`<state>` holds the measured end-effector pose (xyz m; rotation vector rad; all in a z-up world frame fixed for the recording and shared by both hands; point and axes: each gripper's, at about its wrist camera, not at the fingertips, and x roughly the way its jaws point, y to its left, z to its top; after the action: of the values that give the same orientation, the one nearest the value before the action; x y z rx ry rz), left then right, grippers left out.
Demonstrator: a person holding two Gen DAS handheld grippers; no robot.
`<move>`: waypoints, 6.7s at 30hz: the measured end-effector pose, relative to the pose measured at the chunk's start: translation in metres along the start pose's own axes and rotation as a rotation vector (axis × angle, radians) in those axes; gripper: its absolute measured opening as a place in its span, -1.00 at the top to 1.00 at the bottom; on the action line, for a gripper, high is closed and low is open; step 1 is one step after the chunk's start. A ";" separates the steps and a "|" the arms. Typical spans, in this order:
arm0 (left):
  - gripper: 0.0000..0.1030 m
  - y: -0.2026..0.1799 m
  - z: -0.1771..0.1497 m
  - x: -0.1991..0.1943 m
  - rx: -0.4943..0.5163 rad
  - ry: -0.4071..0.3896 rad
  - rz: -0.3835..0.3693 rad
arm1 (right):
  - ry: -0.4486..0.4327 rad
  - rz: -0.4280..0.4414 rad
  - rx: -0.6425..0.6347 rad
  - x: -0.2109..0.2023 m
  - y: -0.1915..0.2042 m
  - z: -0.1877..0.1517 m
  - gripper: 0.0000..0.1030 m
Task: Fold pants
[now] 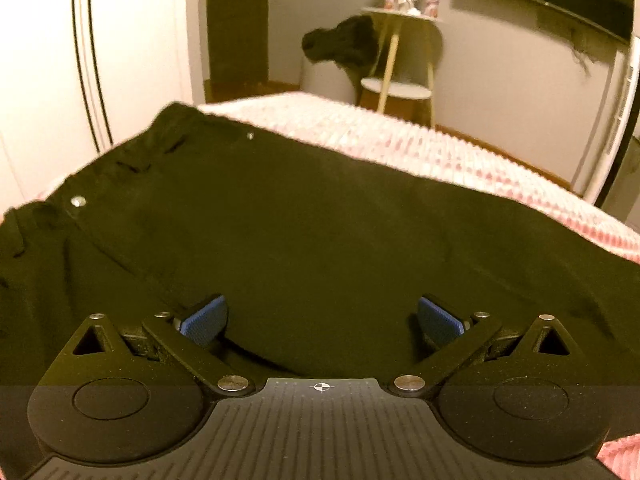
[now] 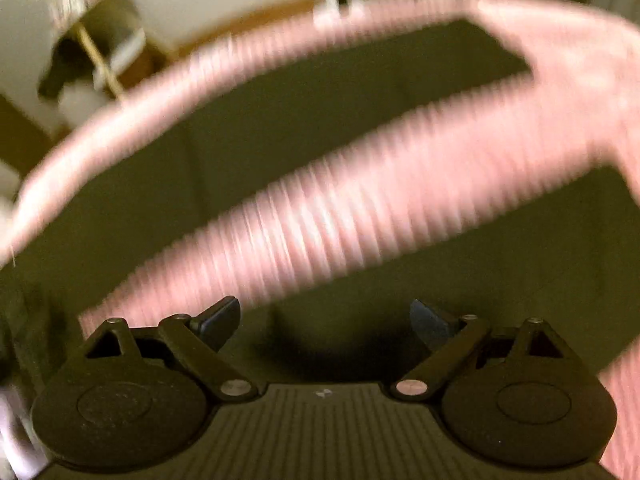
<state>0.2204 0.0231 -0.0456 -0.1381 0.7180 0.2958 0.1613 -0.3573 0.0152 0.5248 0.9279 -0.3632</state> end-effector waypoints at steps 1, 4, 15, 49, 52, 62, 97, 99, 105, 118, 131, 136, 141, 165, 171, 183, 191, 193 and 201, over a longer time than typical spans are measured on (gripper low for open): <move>-1.00 0.000 -0.003 0.001 0.010 0.001 0.003 | -0.031 0.009 0.014 0.008 0.007 0.022 -0.80; -1.00 -0.005 -0.007 0.002 0.051 -0.024 0.014 | -0.053 -0.010 0.094 0.049 0.021 0.079 -0.42; -1.00 -0.006 -0.011 0.015 0.014 -0.018 0.025 | -0.050 -0.213 0.289 0.145 0.044 0.147 -0.04; -1.00 0.008 -0.020 0.019 -0.040 -0.034 -0.014 | -0.037 -0.332 0.158 0.163 0.071 0.140 0.88; -1.00 0.010 -0.020 0.019 -0.040 -0.037 -0.022 | -0.122 -0.259 0.149 0.130 0.062 0.121 0.97; -1.00 0.031 -0.018 0.011 -0.221 -0.086 -0.111 | -0.250 -0.241 0.151 0.040 0.010 -0.056 1.00; -1.00 0.029 -0.018 0.006 -0.194 -0.192 -0.041 | -0.177 -0.170 0.296 0.128 0.046 0.104 0.96; -1.00 0.035 -0.016 -0.004 -0.225 -0.279 -0.013 | -0.273 -0.133 0.244 0.094 0.040 0.075 0.96; -1.00 0.049 -0.008 0.001 -0.300 -0.241 -0.244 | -0.346 -0.039 0.252 0.034 0.002 -0.050 0.97; -0.77 0.029 0.073 0.088 -0.449 0.123 -0.623 | -0.289 0.131 0.358 0.059 -0.054 -0.107 1.00; 0.92 0.064 0.053 0.009 -0.411 0.054 -0.640 | -0.370 0.289 0.575 0.021 -0.106 -0.128 0.97; 0.92 0.120 -0.008 -0.077 -0.458 0.044 -0.612 | -0.479 0.241 0.513 -0.033 -0.123 -0.153 0.99; 0.90 0.137 -0.060 -0.112 -0.391 0.141 -0.494 | -0.541 0.089 0.470 -0.076 -0.157 -0.190 1.00; -0.85 0.218 -0.041 -0.116 -0.640 0.126 -0.227 | -0.345 0.315 0.775 0.014 -0.240 -0.156 0.13; -0.85 0.239 -0.037 -0.113 -0.640 0.134 -0.229 | -0.302 0.345 0.781 0.033 -0.232 -0.127 0.90; -0.88 0.303 -0.021 -0.081 -0.651 0.117 -0.172 | -0.535 -0.059 0.285 -0.058 -0.191 -0.128 0.94; -0.86 0.324 -0.028 -0.034 -0.679 0.138 -0.253 | -0.398 0.054 0.521 -0.017 -0.234 -0.163 0.80; -0.78 0.325 -0.026 -0.027 -0.693 0.118 -0.282 | -0.396 0.083 0.559 -0.017 -0.239 -0.165 0.79; -0.49 0.315 -0.012 -0.002 -0.665 0.131 -0.303 | -0.400 0.198 0.707 -0.012 -0.253 -0.174 0.59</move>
<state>0.1129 0.3188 -0.0600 -0.8963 0.6946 0.2263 -0.0889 -0.4640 -0.1281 1.1338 0.3329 -0.5926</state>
